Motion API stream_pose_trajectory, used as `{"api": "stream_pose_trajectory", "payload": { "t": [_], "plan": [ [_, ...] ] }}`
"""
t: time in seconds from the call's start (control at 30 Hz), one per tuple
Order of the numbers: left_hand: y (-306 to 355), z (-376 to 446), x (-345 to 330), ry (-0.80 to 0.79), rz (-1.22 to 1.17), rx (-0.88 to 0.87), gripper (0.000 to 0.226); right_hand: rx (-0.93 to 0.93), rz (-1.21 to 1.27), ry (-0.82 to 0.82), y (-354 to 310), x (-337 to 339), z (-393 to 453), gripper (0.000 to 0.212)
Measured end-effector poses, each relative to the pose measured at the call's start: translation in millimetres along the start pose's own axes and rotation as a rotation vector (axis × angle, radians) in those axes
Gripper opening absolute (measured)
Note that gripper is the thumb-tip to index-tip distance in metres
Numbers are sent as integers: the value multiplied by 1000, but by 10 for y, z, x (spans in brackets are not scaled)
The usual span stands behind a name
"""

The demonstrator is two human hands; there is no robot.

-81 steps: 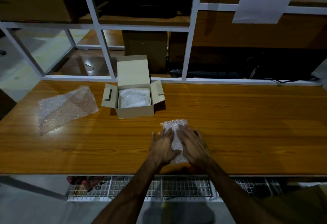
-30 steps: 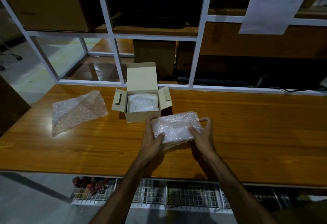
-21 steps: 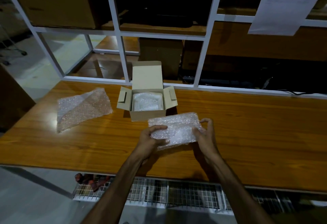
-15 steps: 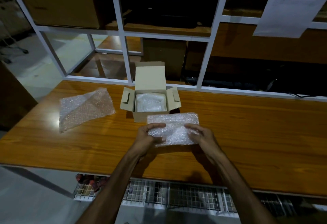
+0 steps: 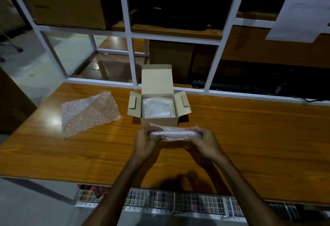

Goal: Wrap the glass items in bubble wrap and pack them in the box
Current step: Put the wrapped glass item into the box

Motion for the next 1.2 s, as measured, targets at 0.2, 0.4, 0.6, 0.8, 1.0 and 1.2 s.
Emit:
{"api": "stream_pose_trajectory", "payload": {
  "t": [0.2,0.4,0.6,0.8,1.0,1.2],
  "plan": [
    [-132,199,338,16,191,-78,24,54,-161,19,-52,-157,263,19],
    [-143,498,629,-34,134,-198,11,68,-32,-74,-219,-291,502,9],
    [-133,831,747,-64,256,-279,17,98,-83,-10,-308,-321,868,12],
    [-75,1209,713,-70,564,-410,18,120,-258,6,-288,-338,1237,17],
    [-80,1326,582,-128,853,-444,21,261,-540,-151,-150,-309,1460,19],
    [-8,1315,448,-225,1059,-387,24,478,-797,-258,-102,-266,1575,15]
  ]
}}
Point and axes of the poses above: each hand's wrist, its own z-axis towards the middle knuckle, its own x-axis out of the back of the hand, y = z × x, the point moved 2 cm from there along z, towards the middle knuckle, and after that the axes turned 10 degrees about z, right-handed, at the moved point
